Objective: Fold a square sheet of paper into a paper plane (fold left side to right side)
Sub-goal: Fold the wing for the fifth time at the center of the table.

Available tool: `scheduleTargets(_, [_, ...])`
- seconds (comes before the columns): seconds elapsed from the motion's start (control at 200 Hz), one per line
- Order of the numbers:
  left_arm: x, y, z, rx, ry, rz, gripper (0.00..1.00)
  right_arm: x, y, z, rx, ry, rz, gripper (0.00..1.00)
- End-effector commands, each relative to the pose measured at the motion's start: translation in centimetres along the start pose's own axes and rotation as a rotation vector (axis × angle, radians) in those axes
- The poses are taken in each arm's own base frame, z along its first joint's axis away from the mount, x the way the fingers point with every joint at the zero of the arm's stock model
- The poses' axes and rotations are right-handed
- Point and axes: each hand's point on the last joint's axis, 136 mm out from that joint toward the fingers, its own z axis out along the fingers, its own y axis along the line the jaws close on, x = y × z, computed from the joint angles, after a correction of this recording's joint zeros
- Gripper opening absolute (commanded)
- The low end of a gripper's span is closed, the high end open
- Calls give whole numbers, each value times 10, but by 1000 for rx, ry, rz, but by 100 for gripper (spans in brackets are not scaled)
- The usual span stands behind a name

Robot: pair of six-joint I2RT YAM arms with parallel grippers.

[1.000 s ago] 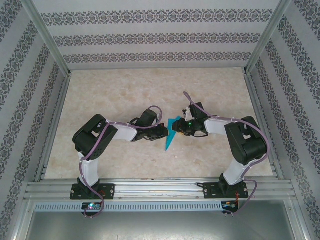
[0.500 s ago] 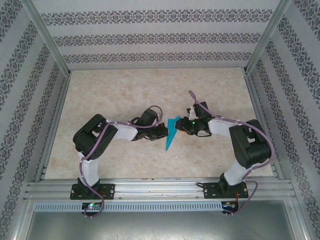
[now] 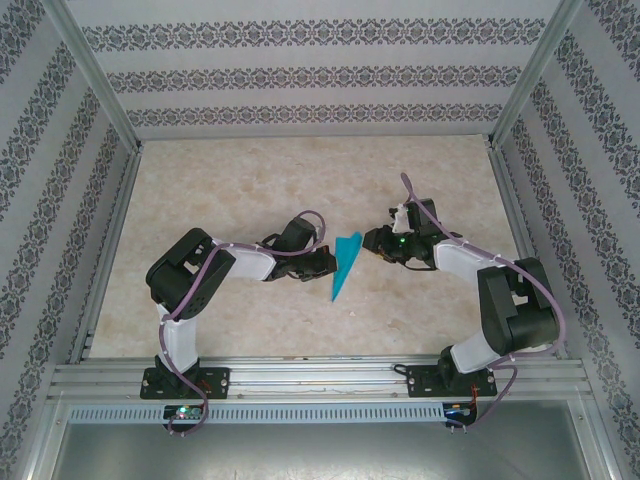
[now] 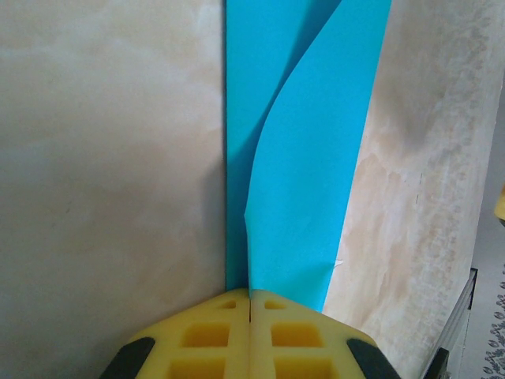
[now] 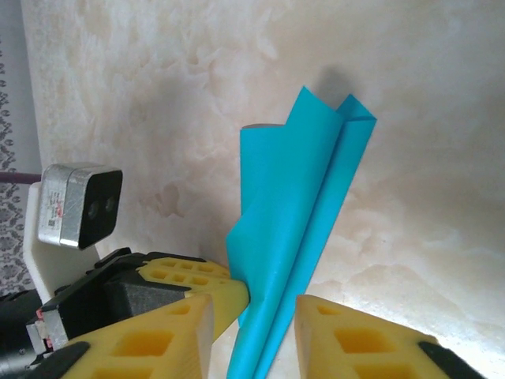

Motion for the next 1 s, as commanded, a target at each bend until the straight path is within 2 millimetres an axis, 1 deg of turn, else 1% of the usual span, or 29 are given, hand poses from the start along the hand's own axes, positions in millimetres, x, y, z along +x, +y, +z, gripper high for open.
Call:
scheduleTargets(0.0, [14, 54, 3, -177, 26, -79, 0, 3, 11, -3, -43, 19, 11, 27])
scheduleTargets(0.19, [14, 54, 3, -176, 27, -79, 0, 4, 15, 5, -54, 37, 17, 11])
scheduleTargets(0.36, [14, 54, 3, -177, 28, -79, 0, 7, 22, 16, -62, 56, 12, 0])
scheduleTargets(0.48, [14, 54, 3, -177, 28, -80, 0, 8, 27, 23, -66, 64, 6, 0])
scheduleTargets(0.784, [14, 54, 3, -176, 27, -81, 0, 14, 31, 42, -62, 103, -2, 0])
scheduleTargets(0.994, [14, 55, 3, -182, 28, -82, 0, 17, 22, 50, -31, 114, 6, 0])
